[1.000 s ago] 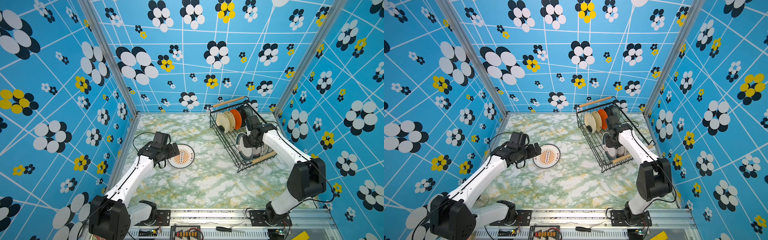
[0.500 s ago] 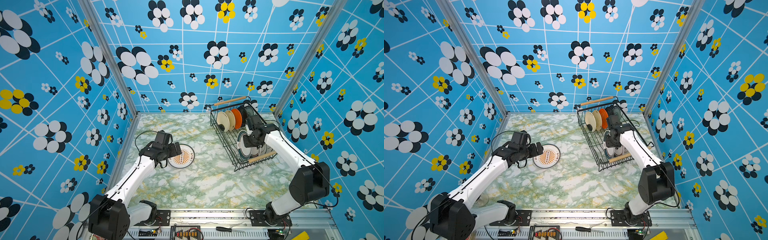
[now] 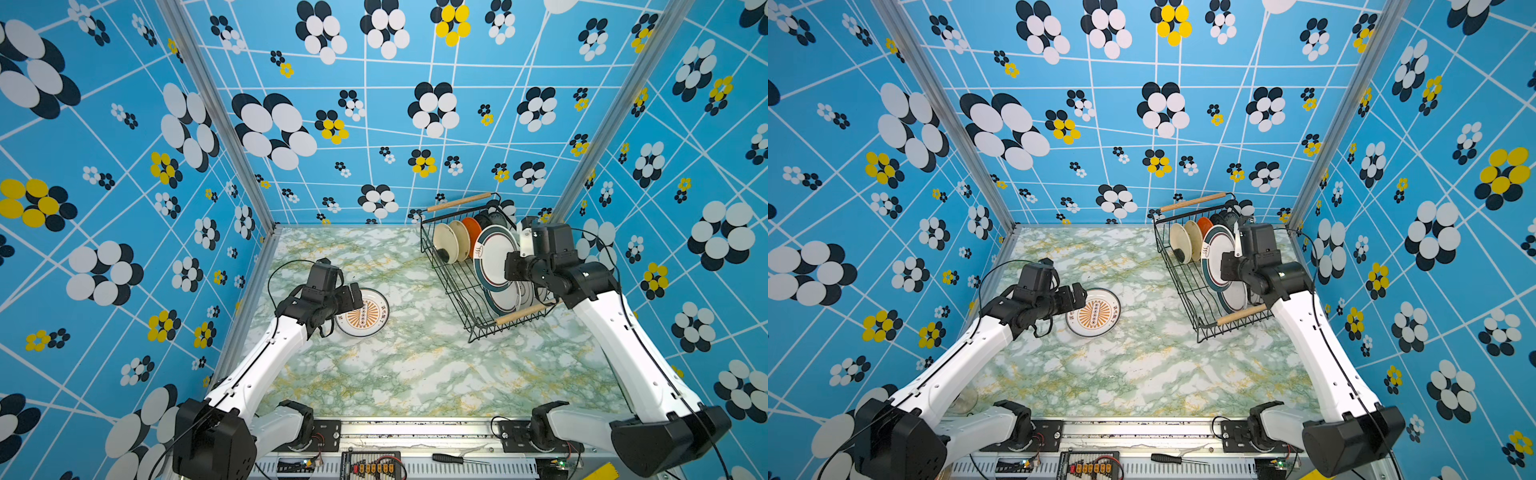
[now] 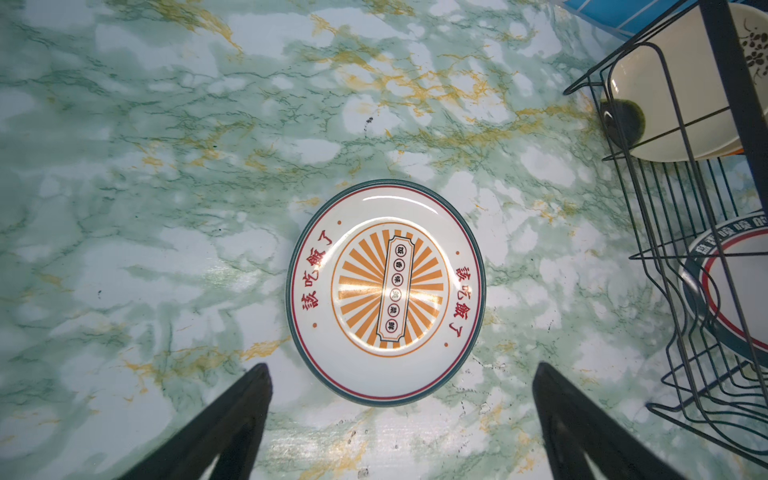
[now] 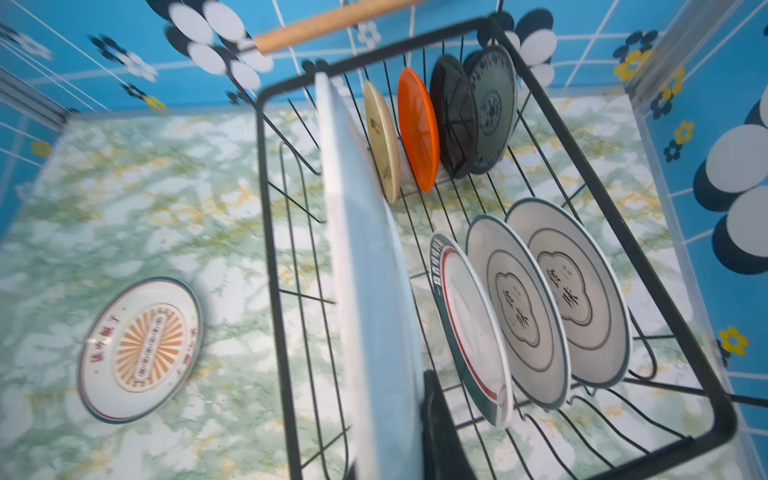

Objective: Unload the plates from the dish rack
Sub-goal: Pick up the plate from the dish rack, then place the plate on the plate.

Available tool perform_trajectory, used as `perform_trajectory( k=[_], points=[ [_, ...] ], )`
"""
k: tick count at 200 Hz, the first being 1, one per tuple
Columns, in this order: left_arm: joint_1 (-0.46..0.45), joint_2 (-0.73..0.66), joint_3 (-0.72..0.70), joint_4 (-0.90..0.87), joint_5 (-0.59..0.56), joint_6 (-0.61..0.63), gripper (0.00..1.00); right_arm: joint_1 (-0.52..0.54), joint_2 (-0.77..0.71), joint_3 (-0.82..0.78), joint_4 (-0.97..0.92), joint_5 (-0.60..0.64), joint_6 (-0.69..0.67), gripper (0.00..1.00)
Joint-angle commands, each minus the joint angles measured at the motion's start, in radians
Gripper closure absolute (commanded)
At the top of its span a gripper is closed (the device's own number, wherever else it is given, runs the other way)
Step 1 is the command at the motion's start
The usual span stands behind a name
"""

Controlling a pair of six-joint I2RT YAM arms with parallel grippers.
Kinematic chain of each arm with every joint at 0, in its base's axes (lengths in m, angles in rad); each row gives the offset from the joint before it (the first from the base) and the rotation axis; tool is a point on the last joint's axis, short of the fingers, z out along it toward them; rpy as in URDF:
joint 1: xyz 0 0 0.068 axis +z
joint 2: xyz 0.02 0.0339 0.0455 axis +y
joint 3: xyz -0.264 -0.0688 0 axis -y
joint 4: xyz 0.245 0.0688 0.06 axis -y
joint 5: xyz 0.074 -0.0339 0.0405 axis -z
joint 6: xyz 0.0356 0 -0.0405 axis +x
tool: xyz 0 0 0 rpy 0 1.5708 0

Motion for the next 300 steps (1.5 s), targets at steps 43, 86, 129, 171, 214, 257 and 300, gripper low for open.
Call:
perform_trajectory(
  k=[43,86,129,171,214,257,300],
  points=[
    [0.001,0.024,0.057,0.128,0.289,-0.026,0.01,-0.004,-0.019,-0.221,0.529,-0.403,0.483,0.99],
    [-0.005,0.042,0.055,0.232,0.393,-0.093,0.01,0.018,0.041,-0.299,0.662,-0.543,0.652,0.97],
    [-0.008,0.094,0.039,0.335,0.478,-0.159,0.01,0.071,0.113,-0.281,0.677,-0.623,0.690,0.96],
    [-0.008,0.115,0.017,0.410,0.515,-0.202,0.01,0.123,0.184,-0.281,0.724,-0.678,0.694,0.96],
    [-0.008,0.155,0.011,0.462,0.547,-0.220,0.04,0.161,0.241,-0.273,0.802,-0.713,0.725,0.96],
    [-0.007,0.183,-0.007,0.539,0.594,-0.262,0.17,0.183,0.286,-0.272,0.880,-0.758,0.770,0.96],
    [-0.004,0.198,-0.013,0.580,0.628,-0.281,0.39,0.201,0.316,-0.253,0.882,-0.776,0.762,0.95]
  ],
)
